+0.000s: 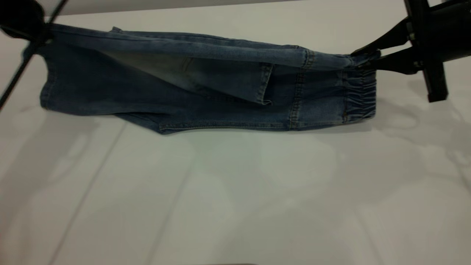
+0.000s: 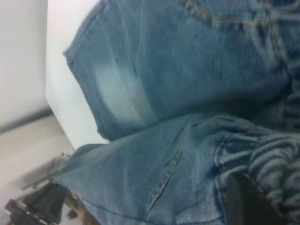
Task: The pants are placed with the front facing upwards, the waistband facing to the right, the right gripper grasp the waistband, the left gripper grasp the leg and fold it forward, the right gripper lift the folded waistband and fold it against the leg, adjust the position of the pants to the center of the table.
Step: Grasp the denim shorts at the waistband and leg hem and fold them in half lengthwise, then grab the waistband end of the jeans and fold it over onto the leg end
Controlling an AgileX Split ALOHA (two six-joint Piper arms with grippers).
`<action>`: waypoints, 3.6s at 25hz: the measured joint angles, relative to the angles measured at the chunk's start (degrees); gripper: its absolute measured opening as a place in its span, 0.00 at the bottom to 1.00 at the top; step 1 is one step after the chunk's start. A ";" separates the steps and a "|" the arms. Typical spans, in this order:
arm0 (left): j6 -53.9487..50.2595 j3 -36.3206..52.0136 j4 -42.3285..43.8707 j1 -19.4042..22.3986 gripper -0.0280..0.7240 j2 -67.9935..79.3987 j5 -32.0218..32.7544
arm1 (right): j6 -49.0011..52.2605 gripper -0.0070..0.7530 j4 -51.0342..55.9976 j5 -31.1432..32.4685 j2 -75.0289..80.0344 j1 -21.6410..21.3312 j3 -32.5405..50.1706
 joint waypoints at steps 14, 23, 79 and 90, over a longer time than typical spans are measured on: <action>-0.98 -22.90 0.00 -3.13 0.12 21.15 -0.77 | 13.81 0.11 0.06 -1.99 12.46 0.00 -15.88; -20.71 -27.26 0.10 -3.58 0.40 23.81 -3.97 | 15.23 0.40 0.06 -1.07 13.90 0.00 -20.08; -24.96 -27.50 -4.52 -27.75 0.65 28.51 4.42 | -2.31 0.08 -19.39 6.74 7.44 0.55 -28.61; -24.89 -27.68 -9.86 -33.73 0.65 29.90 -2.40 | -2.36 0.08 -19.72 12.50 6.81 0.51 -31.62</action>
